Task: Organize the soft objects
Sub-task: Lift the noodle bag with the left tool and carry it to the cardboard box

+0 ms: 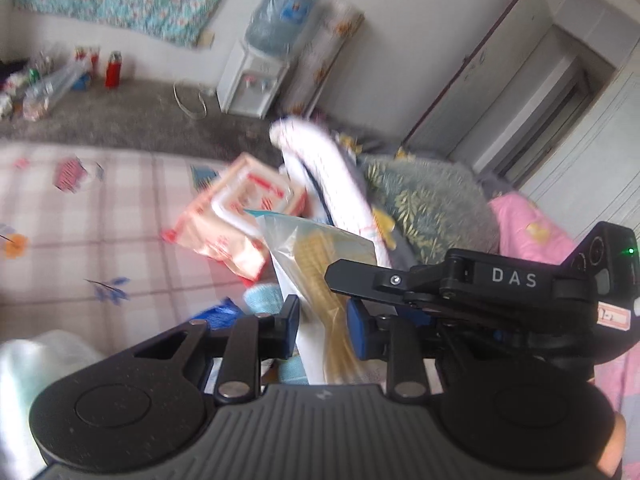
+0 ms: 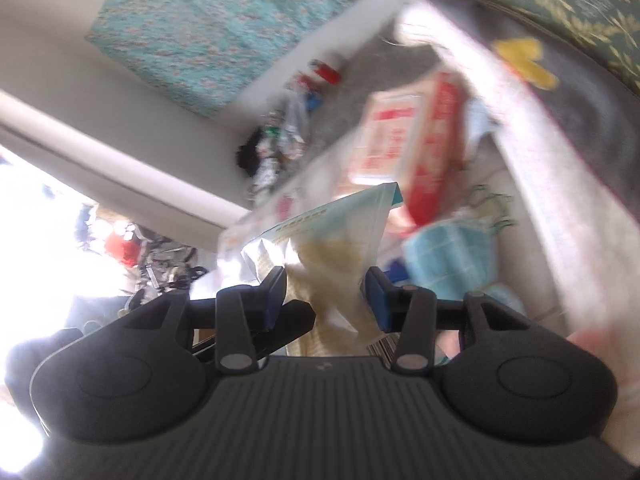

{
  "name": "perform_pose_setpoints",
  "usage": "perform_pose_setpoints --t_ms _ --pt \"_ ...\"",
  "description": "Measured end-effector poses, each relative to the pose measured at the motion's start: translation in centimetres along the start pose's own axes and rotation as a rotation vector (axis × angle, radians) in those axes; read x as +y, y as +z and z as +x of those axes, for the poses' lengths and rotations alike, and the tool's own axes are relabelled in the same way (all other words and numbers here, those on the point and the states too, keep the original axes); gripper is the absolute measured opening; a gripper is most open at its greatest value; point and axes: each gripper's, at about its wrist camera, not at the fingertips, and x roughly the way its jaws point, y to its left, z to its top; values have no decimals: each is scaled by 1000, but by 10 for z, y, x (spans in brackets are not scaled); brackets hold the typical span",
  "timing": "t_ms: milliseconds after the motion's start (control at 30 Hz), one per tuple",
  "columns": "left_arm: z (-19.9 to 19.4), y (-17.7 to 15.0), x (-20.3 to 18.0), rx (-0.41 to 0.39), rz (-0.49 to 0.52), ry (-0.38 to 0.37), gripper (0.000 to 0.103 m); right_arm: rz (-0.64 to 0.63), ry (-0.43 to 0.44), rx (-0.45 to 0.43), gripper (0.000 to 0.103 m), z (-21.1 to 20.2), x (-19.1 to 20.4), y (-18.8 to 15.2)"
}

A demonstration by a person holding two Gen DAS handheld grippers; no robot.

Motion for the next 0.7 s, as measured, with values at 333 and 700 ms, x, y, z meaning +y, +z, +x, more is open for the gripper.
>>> perform_pose_setpoints --t_ms 333,700 --pt "-155 -28 84 -148 -33 126 27 -136 146 97 45 21 137 -74" --pt "-261 -54 232 -137 -159 396 27 -152 263 381 45 160 262 -189"
